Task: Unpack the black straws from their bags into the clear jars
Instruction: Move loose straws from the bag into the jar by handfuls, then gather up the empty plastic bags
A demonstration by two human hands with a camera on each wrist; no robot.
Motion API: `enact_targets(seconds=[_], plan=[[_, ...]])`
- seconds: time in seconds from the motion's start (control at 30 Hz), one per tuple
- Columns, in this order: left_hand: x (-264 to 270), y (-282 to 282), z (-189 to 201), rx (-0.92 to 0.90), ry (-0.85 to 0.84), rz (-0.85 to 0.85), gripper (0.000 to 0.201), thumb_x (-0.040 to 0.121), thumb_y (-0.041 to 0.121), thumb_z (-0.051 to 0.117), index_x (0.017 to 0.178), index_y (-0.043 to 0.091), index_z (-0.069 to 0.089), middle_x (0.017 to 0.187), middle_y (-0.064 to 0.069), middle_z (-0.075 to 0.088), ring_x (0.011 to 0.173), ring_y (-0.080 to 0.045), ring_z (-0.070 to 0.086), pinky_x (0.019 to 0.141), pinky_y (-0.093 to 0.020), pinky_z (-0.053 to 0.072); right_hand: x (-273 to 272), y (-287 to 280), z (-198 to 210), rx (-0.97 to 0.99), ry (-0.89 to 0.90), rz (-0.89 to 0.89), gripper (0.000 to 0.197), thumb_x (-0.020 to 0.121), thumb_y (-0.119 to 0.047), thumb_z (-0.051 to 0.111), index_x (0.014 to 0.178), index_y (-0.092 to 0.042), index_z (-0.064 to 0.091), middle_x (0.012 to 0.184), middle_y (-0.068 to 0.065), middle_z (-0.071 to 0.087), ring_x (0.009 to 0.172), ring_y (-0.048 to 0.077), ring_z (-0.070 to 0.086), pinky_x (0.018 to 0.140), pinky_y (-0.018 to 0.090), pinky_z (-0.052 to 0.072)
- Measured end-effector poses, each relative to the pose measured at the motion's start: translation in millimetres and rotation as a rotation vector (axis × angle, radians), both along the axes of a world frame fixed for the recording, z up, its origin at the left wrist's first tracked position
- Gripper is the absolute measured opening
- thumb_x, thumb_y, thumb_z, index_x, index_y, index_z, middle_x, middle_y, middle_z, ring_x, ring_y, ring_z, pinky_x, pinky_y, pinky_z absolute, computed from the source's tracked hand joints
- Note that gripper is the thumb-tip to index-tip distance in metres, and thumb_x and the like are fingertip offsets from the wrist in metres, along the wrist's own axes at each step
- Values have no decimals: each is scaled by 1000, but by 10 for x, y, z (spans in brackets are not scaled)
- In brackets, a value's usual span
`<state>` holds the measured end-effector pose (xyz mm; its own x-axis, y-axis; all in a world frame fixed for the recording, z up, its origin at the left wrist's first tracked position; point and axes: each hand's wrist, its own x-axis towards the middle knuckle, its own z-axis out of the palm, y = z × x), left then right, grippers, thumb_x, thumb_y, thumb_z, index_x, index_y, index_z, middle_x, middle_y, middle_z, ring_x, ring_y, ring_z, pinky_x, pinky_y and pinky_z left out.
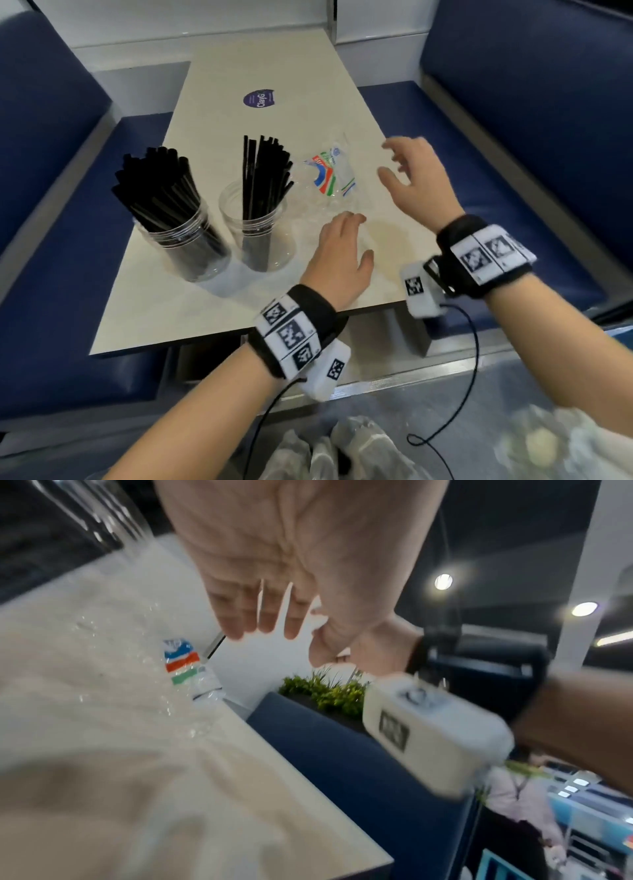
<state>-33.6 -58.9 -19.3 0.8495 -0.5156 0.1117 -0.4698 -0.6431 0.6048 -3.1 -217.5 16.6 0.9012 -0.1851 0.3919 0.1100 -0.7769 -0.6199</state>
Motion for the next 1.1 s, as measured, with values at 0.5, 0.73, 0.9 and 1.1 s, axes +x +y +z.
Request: enact_targets(seconds=[0.5,0.73,0.9,1.1], plan=[[633,-346,-708,419,349,377,65,98,43,26,147,28,-13,157,-9,-19,145,-34,-14,118,-42,1,1172,253,-462,-415,858,374,54,98,-49,21,147,-33,6,159,4,7,146,28,4,118,43,-1],[736,-444,-719,365,221,463,62,95,20,45,144,-2,15,147,-15,29,133,-29,28,109,-35,26,1156,116,-797,-241,782,282,44,91,-33,49,130,-15,39,131,18,53,115,36,52,93,36,40],[726,-406,-734,348,87,376,21,94,12,44,111,10,57,123,-11,49,118,-28,39,94,-35,37,980,-136,-859,-343,653,191,16,89,-9,44,95,0,55,119,24,51,107,39,53,86,39,43],[565,-423,-750,-47,123,363,16,90,15,56,92,0,60,120,-15,45,120,-28,35,95,-14,22,566,-295,-864,-244,663,122,18,90,-16,50,81,-1,52,102,25,61,100,38,57,71,32,35]])
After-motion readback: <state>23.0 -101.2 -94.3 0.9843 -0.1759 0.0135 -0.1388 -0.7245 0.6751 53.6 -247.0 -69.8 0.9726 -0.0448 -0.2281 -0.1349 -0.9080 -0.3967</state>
